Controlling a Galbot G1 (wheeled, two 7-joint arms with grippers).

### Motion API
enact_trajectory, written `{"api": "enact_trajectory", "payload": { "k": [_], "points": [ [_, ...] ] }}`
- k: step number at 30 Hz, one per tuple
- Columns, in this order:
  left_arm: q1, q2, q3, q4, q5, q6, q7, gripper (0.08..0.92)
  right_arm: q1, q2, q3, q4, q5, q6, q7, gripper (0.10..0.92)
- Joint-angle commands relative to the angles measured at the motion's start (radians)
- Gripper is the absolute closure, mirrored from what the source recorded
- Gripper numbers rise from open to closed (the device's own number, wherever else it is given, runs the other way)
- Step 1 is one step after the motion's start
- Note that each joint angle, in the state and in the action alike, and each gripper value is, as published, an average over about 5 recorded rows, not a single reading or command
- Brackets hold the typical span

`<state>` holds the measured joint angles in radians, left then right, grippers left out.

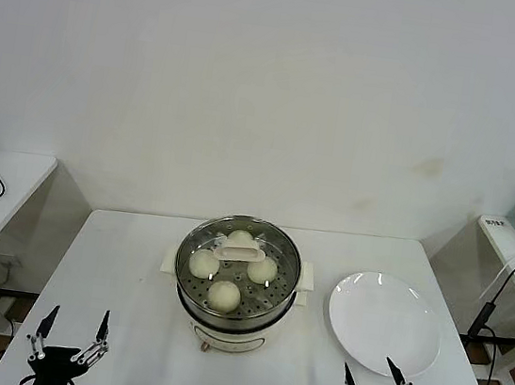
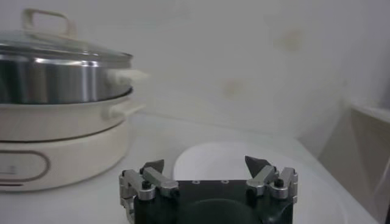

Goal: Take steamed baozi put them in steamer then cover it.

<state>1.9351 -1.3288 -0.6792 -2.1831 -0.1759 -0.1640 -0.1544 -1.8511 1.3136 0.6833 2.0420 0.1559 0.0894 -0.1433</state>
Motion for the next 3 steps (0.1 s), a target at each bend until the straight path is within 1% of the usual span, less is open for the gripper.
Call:
{"api": "enact_trajectory", "payload": {
  "k": [1,3],
  "points": [
    [0.049,-0.008,-0.006,0.005,-0.090,-0.001,-0.030,0.177,-0.077,-0.025,-0.004,0.089,0.036,-0.108,0.004,0.203],
    [0.052,-0.009,-0.001,0.004,-0.092,0.006,-0.032,0.177,-0.082,-0.026,-0.003,0.093,0.033,-0.114,0.005,0.203]
  ]
}}
